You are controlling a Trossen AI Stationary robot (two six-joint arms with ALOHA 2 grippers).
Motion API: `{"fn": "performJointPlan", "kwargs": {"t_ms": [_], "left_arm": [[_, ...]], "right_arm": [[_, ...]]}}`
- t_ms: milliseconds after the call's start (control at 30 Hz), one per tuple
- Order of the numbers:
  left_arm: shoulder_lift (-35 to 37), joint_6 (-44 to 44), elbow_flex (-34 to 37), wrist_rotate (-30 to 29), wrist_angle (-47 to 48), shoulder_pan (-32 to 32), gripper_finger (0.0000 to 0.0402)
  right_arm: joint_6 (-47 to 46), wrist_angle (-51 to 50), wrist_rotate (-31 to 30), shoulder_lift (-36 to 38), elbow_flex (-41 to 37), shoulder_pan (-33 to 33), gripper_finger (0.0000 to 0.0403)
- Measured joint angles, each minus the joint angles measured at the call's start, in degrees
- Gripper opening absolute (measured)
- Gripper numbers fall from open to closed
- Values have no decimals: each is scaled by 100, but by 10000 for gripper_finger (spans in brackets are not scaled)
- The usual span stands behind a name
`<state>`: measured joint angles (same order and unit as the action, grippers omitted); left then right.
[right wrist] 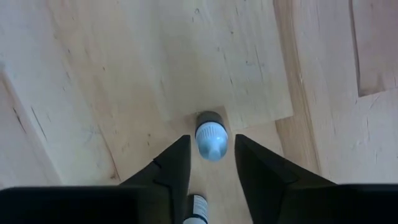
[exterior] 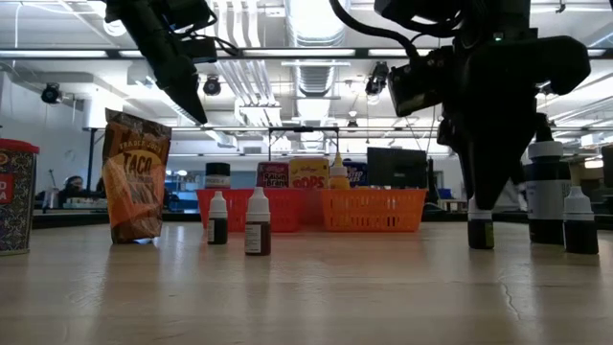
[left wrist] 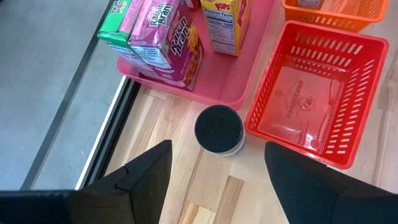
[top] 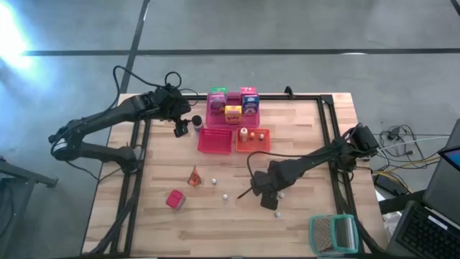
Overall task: Pick & Place Kitchen Items
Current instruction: Put the small green food coloring bottle into the orange bin
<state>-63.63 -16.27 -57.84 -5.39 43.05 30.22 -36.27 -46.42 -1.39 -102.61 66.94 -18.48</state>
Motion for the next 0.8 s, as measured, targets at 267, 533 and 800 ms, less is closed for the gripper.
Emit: {"fn": "performJointPlan", "kwargs": {"t_ms": [267, 533, 800], "left_arm": [[1, 0, 0, 0, 1, 1, 262], [0, 0, 0, 0, 2, 1, 262], [1, 0, 0, 0, 1, 1, 262]], "right_arm": [[4, 33, 25, 2, 6, 2, 40], [327, -318, 210, 116, 263, 59, 42], [981, -728, 208, 678, 704, 903, 39]]}}
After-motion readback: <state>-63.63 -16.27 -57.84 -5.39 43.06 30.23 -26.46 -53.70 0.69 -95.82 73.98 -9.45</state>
